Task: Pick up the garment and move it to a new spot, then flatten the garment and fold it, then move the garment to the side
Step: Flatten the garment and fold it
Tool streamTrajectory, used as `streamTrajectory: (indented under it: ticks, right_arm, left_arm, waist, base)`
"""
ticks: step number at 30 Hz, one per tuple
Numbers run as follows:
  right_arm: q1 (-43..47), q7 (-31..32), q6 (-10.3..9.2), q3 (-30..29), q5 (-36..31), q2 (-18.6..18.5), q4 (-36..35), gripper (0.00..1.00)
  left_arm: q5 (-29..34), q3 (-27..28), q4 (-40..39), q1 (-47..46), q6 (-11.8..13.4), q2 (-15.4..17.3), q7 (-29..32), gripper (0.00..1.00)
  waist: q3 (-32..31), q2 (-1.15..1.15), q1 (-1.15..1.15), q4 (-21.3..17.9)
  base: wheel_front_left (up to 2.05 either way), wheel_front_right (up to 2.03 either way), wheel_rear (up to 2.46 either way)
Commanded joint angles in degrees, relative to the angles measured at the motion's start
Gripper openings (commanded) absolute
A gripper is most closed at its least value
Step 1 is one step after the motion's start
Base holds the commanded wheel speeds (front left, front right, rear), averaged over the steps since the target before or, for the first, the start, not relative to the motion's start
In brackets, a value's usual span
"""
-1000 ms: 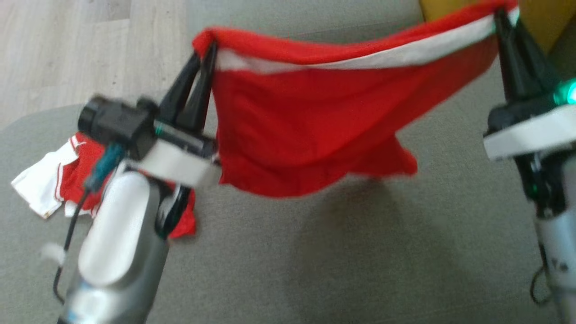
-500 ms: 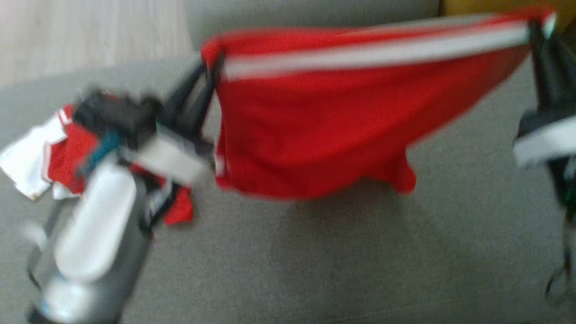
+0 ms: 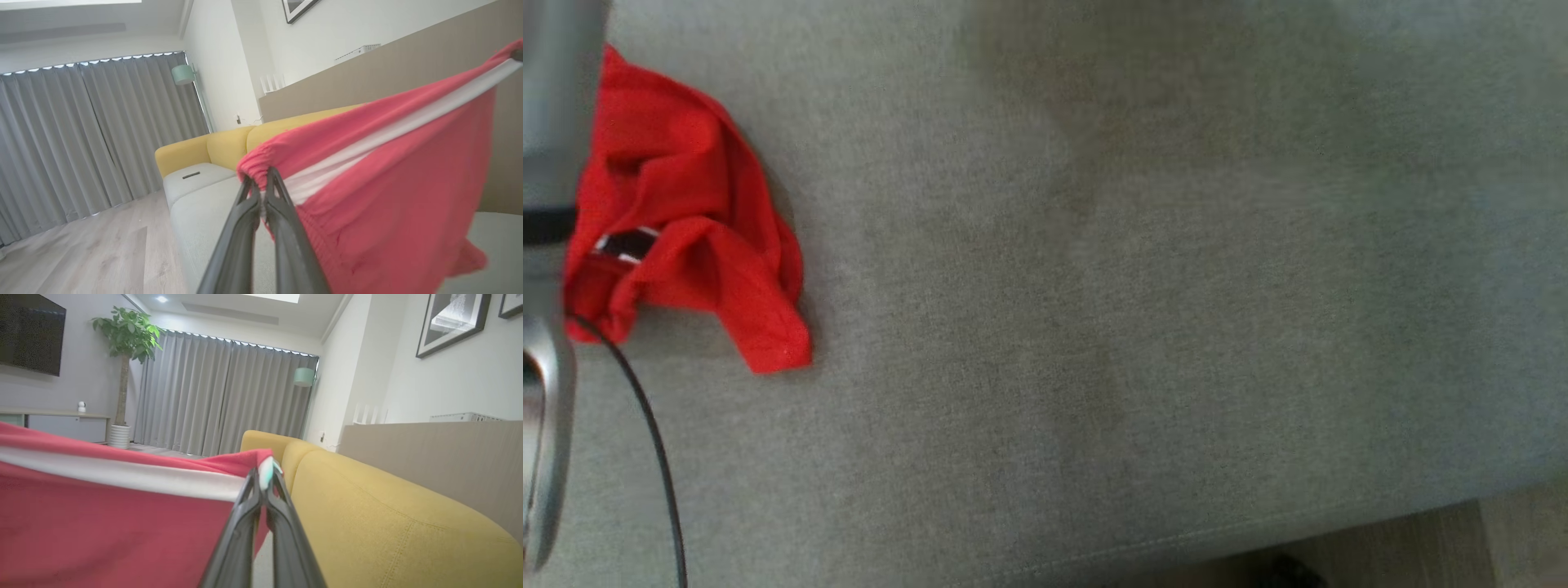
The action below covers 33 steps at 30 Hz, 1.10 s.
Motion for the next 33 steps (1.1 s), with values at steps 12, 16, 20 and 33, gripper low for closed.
streamTrajectory:
  ticks: [12,16,20,33]
  right_arm:
    - [7.05,-7.79,-0.05,9.69,1.16,0.46,21.3,0.0]
    - [13.07,-6.05,-0.05,16.17,4.38,-0.94,24.62,0.0]
    - [17.88,-3.74,-0.05,22.8,8.41,-4.34,24.43,0.0]
    - [29.14,4.33,-0.05,37.61,22.42,-18.7,13.73,0.0]
  left_arm:
    - [-0.45,3.14,1.14,11.16,0.33,-4.26,-1.17,0.0]
    - [1.85,0.78,-0.4,21.54,0.22,-4.54,-1.17,0.0]
    - [2.08,-2.0,-1.88,30.07,0.18,-4.4,-1.17,0.0]
    - [4.29,-6.14,-6.69,44.48,0.16,-2.95,-1.18,0.0]
  waist:
    - [1.39,0.0,-0.02,2.66]
    - [-1.2,0.0,-0.02,3.23]
    - [-3.87,0.0,-0.02,3.85]
    - [-12.54,0.0,-0.02,4.18]
  base:
    - [0.0,0.0,0.0]
    - [0.0,0.0,0.0]
    - [0.0,0.0,0.0]
    - [0.0,0.0,0.0]
